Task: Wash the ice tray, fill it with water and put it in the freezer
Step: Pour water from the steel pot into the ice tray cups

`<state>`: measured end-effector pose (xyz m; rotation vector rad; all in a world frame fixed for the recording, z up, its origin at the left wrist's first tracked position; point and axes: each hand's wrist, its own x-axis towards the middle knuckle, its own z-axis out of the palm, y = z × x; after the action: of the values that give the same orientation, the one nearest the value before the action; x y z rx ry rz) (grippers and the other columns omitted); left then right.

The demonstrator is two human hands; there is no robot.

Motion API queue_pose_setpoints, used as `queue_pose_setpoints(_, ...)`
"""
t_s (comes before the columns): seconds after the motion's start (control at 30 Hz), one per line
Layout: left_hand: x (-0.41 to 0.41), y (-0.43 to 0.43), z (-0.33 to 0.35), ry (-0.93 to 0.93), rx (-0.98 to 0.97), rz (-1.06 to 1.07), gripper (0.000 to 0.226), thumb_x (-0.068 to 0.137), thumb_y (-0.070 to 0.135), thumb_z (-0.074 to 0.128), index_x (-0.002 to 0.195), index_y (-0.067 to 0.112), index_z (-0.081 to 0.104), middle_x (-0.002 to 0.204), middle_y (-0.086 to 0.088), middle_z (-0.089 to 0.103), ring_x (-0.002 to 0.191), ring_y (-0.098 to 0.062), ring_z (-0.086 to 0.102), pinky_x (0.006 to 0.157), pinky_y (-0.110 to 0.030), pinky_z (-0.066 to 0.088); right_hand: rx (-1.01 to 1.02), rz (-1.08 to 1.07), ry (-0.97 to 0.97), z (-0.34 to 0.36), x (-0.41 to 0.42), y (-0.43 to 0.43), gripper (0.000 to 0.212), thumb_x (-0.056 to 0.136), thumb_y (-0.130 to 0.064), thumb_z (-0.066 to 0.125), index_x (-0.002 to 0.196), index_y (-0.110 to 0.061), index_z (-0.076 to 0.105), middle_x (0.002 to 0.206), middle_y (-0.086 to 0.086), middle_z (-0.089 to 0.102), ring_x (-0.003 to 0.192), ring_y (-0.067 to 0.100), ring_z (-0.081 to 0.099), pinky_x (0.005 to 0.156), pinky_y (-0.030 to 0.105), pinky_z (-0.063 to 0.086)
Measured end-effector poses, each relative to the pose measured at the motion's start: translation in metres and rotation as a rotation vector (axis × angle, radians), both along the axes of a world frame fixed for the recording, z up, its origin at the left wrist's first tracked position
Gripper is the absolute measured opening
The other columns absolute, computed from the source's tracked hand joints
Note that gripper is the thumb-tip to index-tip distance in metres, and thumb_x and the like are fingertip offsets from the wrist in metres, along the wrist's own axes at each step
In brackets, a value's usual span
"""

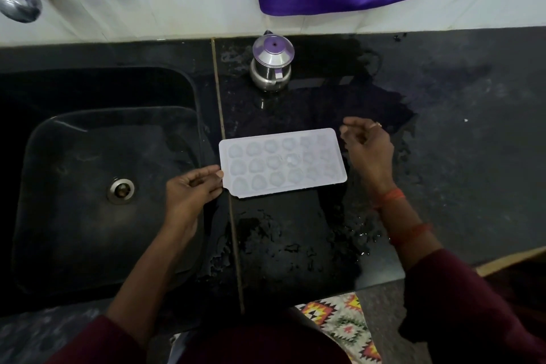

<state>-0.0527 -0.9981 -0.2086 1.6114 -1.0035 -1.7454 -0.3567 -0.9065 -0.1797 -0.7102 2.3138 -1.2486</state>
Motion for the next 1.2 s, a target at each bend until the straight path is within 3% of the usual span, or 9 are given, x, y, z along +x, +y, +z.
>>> queue_pose_setpoints(0.27,-0.003,-0.004,0.002,-0.021,0.012,-0.048,0.021,0.093,0.01,0.07,0.112,0.002,0.072,0.096,-0.011,0.076,0.079,-0.014,0.073,0.065,-0.023,0.061,0.196,0.057,0.035,-0.009,0.001,0.022,0.019,0.093,-0.015,0.061,0.108,-0.019,0.072,0.099,-0.002,0.075,0.093,0.013,0.071,0.095,0.04,0.057)
queue_pose_setpoints(0.33,-0.006,-0.005,0.003,-0.031,-0.007,-0.055,0.023,0.093,0.009,0.069,0.114,0.001,0.071,0.099,-0.014,0.074,0.082,-0.018,0.07,0.066,-0.023,0.061,0.227,0.067,-0.006,-0.009,-0.001,0.022,0.02,0.093,-0.016,0.061,0.108,-0.019,0.073,0.099,-0.001,0.075,0.093,0.015,0.072,0.095,0.041,0.057)
queue_pose_setpoints(0.43,-0.01,-0.006,0.005,-0.04,-0.022,-0.07,0.021,0.095,0.009,0.067,0.114,0.002,0.071,0.091,-0.006,0.075,0.074,-0.011,0.072,0.064,-0.022,0.061,0.286,0.105,-0.069,-0.012,-0.005,0.024,0.021,0.089,-0.024,0.062,0.104,-0.022,0.076,0.099,-0.001,0.076,0.092,0.018,0.073,0.094,0.042,0.058)
queue_pose_setpoints(0.53,-0.012,-0.007,0.005,-0.056,-0.024,-0.079,0.02,0.096,0.009,0.066,0.115,0.004,0.07,0.087,-0.002,0.076,0.071,-0.008,0.073,0.065,-0.023,0.062,0.288,0.119,-0.098,-0.015,-0.005,0.027,0.023,0.085,-0.03,0.063,0.102,-0.024,0.078,0.1,-0.005,0.076,0.093,0.016,0.073,0.094,0.04,0.058)
queue_pose_setpoints(0.67,-0.012,-0.007,0.005,-0.059,-0.047,-0.093,0.021,0.097,0.009,0.064,0.117,0.004,0.069,0.094,-0.007,0.074,0.073,-0.008,0.073,0.064,-0.02,0.06,0.291,0.125,-0.061,-0.017,-0.004,0.028,0.022,0.096,-0.02,0.065,0.114,-0.015,0.075,0.102,-0.006,0.071,0.1,0.011,0.067,0.092,0.023,0.049)
queue_pose_setpoints(0.87,-0.012,-0.004,0.007,-0.073,-0.044,-0.072,0.013,0.096,0.006,0.065,0.108,0.009,0.07,0.074,0.007,0.077,0.069,-0.005,0.073,0.06,-0.018,0.058,0.24,0.108,-0.083,-0.021,-0.002,0.029,0.02,0.094,-0.024,0.067,0.11,-0.018,0.078,0.103,-0.006,0.075,0.098,0.01,0.069,0.096,0.031,0.055)
queue_pose_setpoints(1.03,-0.007,-0.004,0.007,-0.1,-0.058,-0.064,0.016,0.095,0.006,0.065,0.111,0.005,0.07,0.093,-0.007,0.074,0.071,-0.008,0.073,0.061,-0.019,0.058,0.213,0.122,-0.056,-0.016,0.002,0.027,0.02,0.094,-0.023,0.068,0.11,-0.017,0.078,0.099,-0.003,0.076,0.098,0.01,0.069,0.094,0.025,0.051)
queue_pose_setpoints(1.2,0.001,0.0,0.011,-0.102,-0.072,-0.024,0.022,0.095,0.006,0.065,0.116,0.001,0.069,0.097,-0.012,0.073,0.085,-0.021,0.069,0.061,-0.018,0.059,0.205,0.159,-0.051,-0.011,0.006,0.025,0.02,0.094,-0.023,0.068,0.11,-0.018,0.078,0.092,-0.01,0.072,0.096,0.01,0.069,0.098,0.03,0.052)
